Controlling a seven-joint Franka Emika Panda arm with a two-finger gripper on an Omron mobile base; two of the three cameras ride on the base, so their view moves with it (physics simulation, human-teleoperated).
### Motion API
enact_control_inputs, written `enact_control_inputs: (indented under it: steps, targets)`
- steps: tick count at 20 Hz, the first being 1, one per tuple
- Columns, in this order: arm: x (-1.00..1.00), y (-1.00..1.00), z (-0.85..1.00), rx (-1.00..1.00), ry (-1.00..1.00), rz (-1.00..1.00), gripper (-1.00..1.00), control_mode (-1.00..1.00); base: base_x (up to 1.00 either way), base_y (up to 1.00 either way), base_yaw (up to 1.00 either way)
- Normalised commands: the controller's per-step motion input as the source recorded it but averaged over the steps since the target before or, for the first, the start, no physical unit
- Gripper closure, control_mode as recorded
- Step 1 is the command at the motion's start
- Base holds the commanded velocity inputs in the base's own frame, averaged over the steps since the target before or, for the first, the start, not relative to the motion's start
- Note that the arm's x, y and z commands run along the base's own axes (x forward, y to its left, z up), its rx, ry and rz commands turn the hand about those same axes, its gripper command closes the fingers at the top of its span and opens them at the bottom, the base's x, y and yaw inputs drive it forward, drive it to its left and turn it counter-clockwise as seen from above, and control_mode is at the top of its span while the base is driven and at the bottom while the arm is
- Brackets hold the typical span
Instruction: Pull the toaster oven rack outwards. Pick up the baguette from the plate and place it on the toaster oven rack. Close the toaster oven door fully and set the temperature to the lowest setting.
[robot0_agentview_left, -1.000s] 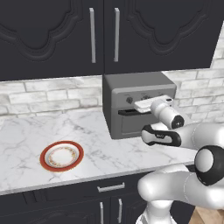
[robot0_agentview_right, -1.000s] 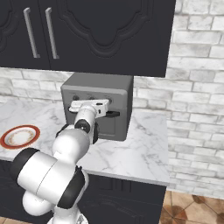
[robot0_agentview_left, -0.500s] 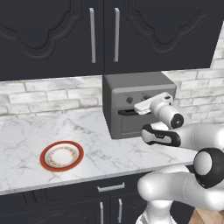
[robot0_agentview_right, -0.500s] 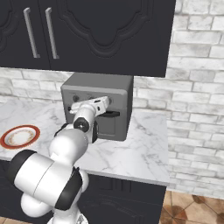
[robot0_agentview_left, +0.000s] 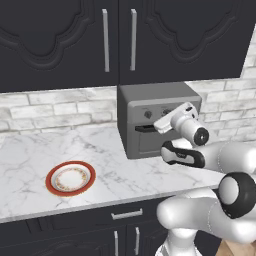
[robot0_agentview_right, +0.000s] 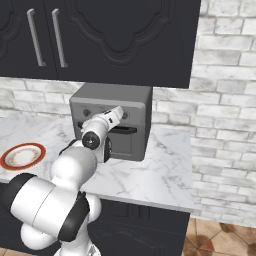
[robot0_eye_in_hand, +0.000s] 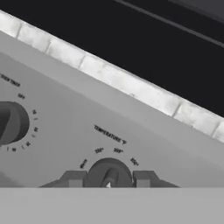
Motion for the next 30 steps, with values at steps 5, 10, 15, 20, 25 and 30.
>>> enact_control_inputs:
  steps: [5,10,15,20,25,30]
  targets:
    - [0.00,0.00,0.00,-0.20,0.00,0.00,1.00,-1.00,0.00,0.00,0.00]
    - [0.00,0.00,-0.01,-0.20,0.00,0.00,1.00,-1.00,0.00,0.00,0.00]
    - [0.00,0.00,-0.08,-0.20,0.00,0.00,1.00,-1.00,0.00,0.00,0.00]
    - [0.00,0.00,-0.07,-0.20,0.00,0.00,1.00,-1.00,0.00,0.00,0.00]
    - [0.00,0.00,-0.05,-0.21,0.00,0.00,1.00,-1.00,0.00,0.00,0.00]
    - [0.00,0.00,-0.06,-0.19,0.00,0.00,1.00,-1.00,0.00,0.00,0.00]
